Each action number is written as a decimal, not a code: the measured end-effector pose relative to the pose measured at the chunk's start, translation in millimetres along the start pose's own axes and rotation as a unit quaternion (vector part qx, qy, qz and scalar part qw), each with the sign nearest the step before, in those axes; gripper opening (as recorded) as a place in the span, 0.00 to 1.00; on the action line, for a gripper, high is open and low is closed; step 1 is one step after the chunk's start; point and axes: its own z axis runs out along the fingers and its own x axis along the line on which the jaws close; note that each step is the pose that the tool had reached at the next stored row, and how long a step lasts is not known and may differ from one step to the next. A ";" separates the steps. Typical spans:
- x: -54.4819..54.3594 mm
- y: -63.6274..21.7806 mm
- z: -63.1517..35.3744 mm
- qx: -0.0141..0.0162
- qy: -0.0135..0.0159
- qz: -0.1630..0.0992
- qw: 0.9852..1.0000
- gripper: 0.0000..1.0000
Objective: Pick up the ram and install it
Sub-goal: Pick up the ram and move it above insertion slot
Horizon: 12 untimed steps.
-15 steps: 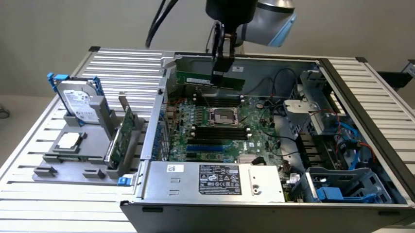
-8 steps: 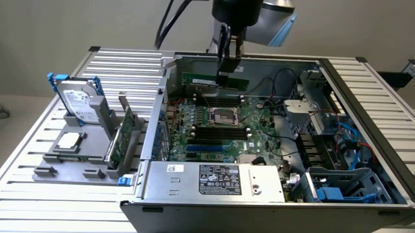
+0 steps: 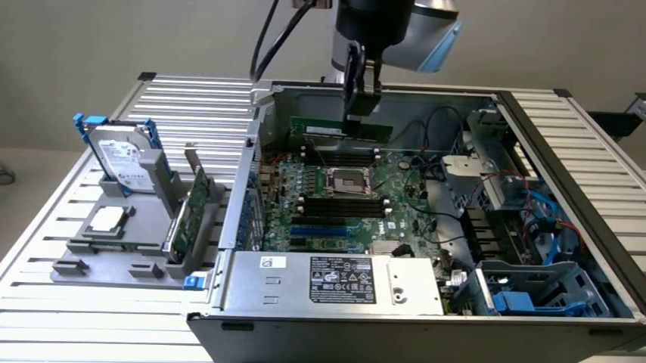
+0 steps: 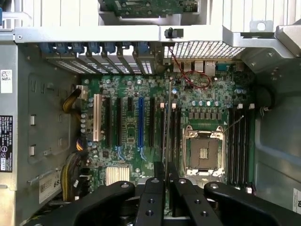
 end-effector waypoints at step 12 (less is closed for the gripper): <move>-7.3 -16.0 7.7 0.029 0.000 -0.004 1.000 0.14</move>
